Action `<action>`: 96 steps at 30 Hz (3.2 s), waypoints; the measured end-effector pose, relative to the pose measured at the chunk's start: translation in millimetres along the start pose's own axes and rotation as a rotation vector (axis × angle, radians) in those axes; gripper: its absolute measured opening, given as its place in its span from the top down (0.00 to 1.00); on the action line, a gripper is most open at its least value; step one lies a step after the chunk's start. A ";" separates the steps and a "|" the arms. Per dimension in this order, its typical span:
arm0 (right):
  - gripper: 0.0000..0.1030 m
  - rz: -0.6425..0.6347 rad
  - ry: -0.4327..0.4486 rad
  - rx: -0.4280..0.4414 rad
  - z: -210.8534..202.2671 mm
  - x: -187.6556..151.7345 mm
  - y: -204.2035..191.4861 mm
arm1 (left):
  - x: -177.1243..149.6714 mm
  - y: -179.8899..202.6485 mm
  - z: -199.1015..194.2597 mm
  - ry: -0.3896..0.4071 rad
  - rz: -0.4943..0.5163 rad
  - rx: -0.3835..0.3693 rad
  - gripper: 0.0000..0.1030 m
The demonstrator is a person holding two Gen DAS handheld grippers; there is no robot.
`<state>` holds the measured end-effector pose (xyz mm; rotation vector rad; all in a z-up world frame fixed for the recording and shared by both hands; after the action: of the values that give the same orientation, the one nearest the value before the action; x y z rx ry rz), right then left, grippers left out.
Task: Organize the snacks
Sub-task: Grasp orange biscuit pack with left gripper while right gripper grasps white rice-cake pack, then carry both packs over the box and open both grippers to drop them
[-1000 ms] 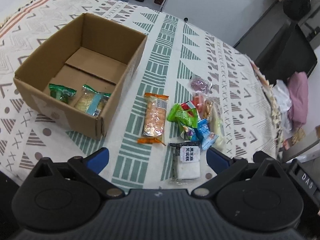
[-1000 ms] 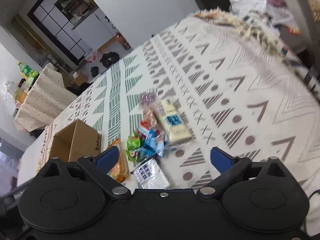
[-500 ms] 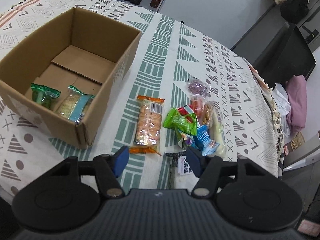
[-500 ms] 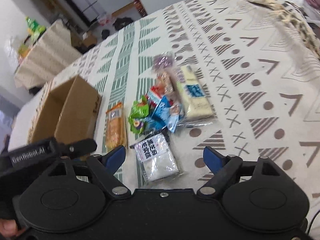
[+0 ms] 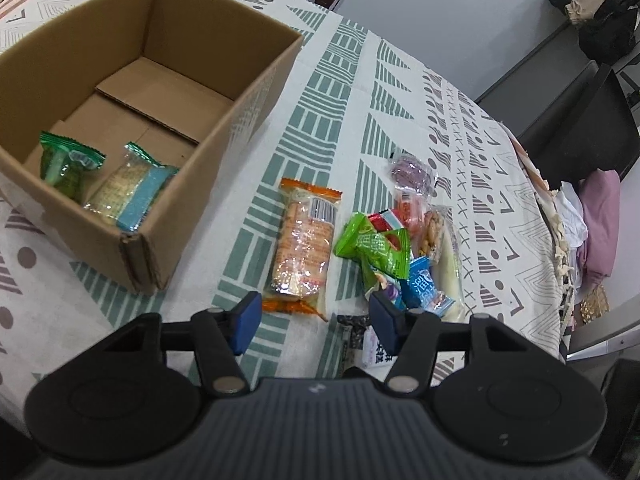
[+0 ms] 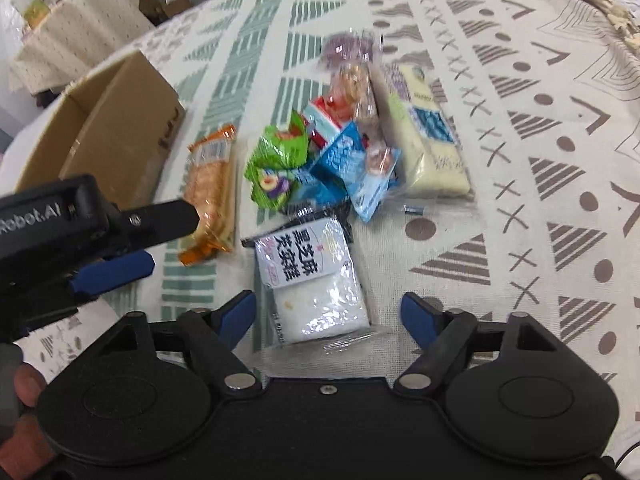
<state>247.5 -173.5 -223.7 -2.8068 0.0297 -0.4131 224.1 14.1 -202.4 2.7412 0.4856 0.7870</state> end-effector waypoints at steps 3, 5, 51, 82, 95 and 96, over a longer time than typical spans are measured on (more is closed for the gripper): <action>0.50 -0.003 0.021 -0.009 -1.1 2.0 -0.4 | -0.4 0.4 6.8 -0.009 0.003 0.012 0.43; 0.52 0.041 0.026 -0.005 -3.6 4.6 6.3 | -0.9 2.5 11.3 -0.014 0.016 0.018 0.43; 0.55 0.158 0.102 0.104 -39.8 12.7 17.5 | -8.6 31.9 -4.0 0.050 0.102 0.129 0.68; 0.55 0.057 0.296 0.451 -79.5 44.6 -57.8 | 55.8 -24.5 -113.3 0.261 0.070 0.213 0.68; 0.55 -0.046 0.300 0.495 -68.2 45.5 -118.6 | 65.1 -78.5 -122.1 0.243 -0.007 0.268 0.68; 0.55 -0.051 0.298 0.501 -67.0 45.9 -122.1 | 66.1 -80.8 -120.5 0.238 -0.008 0.269 0.68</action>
<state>269.5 -79.7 -113.3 -2.2407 -0.0708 -0.7350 190.9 130.3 -98.5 2.8977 0.6968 1.1286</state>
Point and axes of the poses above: each gripper's, at about its wrist camera, not at the fingertips, and z roughly the way its jaws point, y to its right, x to its top, the point moved 1 cm from there along z, roughly the way its jaws point, and after that the axes turned 13 degrees about z, right-handed, at the moved point
